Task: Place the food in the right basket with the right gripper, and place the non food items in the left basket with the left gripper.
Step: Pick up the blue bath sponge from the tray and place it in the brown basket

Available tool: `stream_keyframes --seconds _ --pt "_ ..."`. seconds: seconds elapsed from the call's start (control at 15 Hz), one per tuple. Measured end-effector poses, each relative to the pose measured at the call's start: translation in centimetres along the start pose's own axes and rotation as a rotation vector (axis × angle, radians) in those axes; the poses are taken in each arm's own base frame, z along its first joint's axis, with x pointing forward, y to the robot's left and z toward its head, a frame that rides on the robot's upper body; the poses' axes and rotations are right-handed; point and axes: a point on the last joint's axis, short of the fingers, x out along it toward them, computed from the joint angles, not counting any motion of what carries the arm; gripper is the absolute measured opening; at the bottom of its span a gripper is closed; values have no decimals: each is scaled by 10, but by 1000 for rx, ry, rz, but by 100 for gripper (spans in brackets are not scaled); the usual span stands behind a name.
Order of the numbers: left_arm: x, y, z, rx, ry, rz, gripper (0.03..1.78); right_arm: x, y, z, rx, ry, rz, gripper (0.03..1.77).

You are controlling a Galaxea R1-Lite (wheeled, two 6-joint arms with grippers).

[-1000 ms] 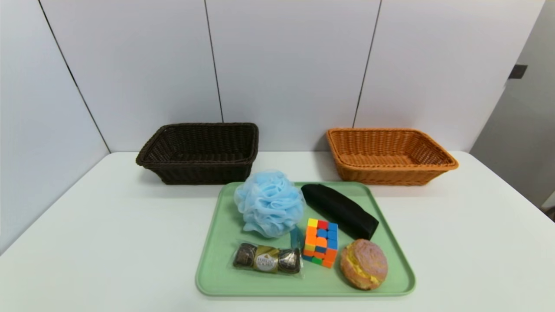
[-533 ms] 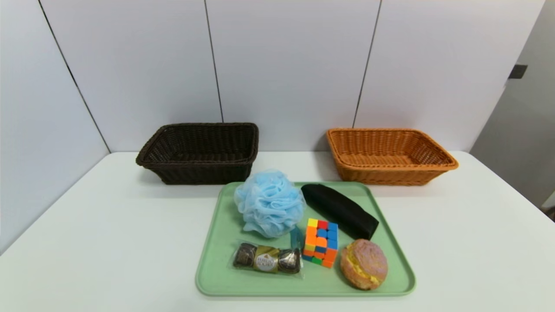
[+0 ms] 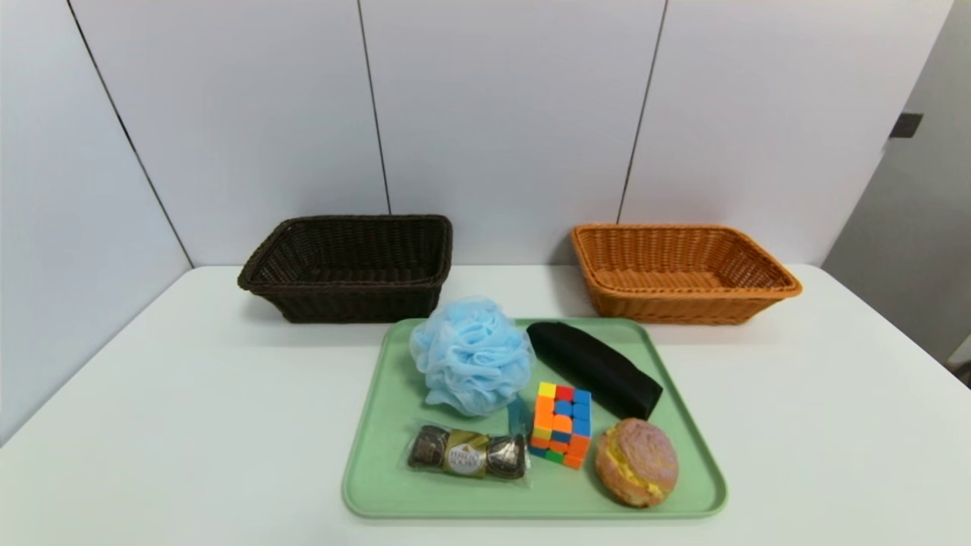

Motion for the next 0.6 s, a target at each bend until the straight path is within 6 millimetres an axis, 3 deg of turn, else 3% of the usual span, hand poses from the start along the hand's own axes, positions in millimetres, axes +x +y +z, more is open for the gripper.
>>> stream_keyframes --seconds 0.33,0.6 --pt "-2 0 2 -1 25 7 169 -2 0 3 -44 5 12 170" --pt "-18 0 23 -4 107 8 169 -17 -2 34 -39 6 26 170"
